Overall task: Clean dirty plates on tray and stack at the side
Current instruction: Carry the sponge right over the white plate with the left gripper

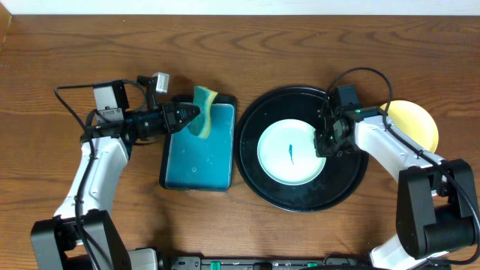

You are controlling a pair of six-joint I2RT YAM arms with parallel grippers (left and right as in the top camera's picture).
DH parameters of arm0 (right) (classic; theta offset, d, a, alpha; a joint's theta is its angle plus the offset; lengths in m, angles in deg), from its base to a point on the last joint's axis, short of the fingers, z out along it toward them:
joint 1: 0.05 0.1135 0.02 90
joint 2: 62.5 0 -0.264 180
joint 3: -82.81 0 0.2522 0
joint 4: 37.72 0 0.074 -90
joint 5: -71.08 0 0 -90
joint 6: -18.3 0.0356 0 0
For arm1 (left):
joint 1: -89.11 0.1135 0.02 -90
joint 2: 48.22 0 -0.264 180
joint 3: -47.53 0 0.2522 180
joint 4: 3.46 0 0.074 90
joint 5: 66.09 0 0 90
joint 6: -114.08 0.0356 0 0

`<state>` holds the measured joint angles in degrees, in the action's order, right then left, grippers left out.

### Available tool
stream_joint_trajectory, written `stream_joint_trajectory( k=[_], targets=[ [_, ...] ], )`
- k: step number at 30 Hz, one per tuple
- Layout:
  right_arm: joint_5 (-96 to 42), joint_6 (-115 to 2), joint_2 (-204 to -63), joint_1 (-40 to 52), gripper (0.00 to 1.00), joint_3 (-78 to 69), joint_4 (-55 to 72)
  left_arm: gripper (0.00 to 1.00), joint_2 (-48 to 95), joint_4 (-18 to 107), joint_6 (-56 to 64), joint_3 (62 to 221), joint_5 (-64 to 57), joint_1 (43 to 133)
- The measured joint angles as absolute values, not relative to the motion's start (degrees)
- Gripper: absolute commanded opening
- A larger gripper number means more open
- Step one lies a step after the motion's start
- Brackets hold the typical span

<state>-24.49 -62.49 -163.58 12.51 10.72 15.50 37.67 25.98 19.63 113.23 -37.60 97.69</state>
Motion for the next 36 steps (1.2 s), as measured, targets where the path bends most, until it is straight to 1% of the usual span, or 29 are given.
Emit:
stream_joint_trajectory(
  k=[3, 10, 15, 19, 23, 28, 33, 36],
  targets=[
    [-24.49, -62.49, -163.58, 12.51, 0.01, 10.72, 15.48, 0.07, 37.52, 30.35, 19.41, 113.17, -29.3, 95.92],
    [-24.49, -62.46, -163.58, 12.51, 0.01, 10.74, 15.37, 0.07, 37.47, 36.82, 13.6, 113.06, 1.76, 86.2],
    [-24.49, -62.46, -163.58, 12.51, 0.01, 10.76, 15.37, 0.07, 37.47, 37.08, 9.47, 113.06, 15.57, 78.66],
    [-24.49, -62.49, -163.58, 12.51, 0.01, 10.76, 15.37, 0.07, 37.47, 37.15, 7.3, 113.06, 23.29, 73.28],
    [-24.49, -62.49, -163.58, 12.51, 0.01, 10.76, 15.37, 0.07, 37.47, 40.04, 6.39, 113.65, 27.0, 70.2],
    [-24.49, -62.49, -163.58, 12.51, 0.01, 10.79, 15.35, 0.07, 37.47, 46.11, 5.8, 119.37, 28.43, 69.43],
    [-24.49, -62.46, -163.58, 12.51, 0.01, 10.79, 15.33, 0.07, 37.47, 45.54, 5.14, 123.96, 23.84, 68.8],
    [-24.49, -62.49, -163.58, 12.51, 0.01, 10.79, 15.33, 0.07, 37.47, 42.2, 4.11, 124.34, 20.69, 66.0]
  ],
)
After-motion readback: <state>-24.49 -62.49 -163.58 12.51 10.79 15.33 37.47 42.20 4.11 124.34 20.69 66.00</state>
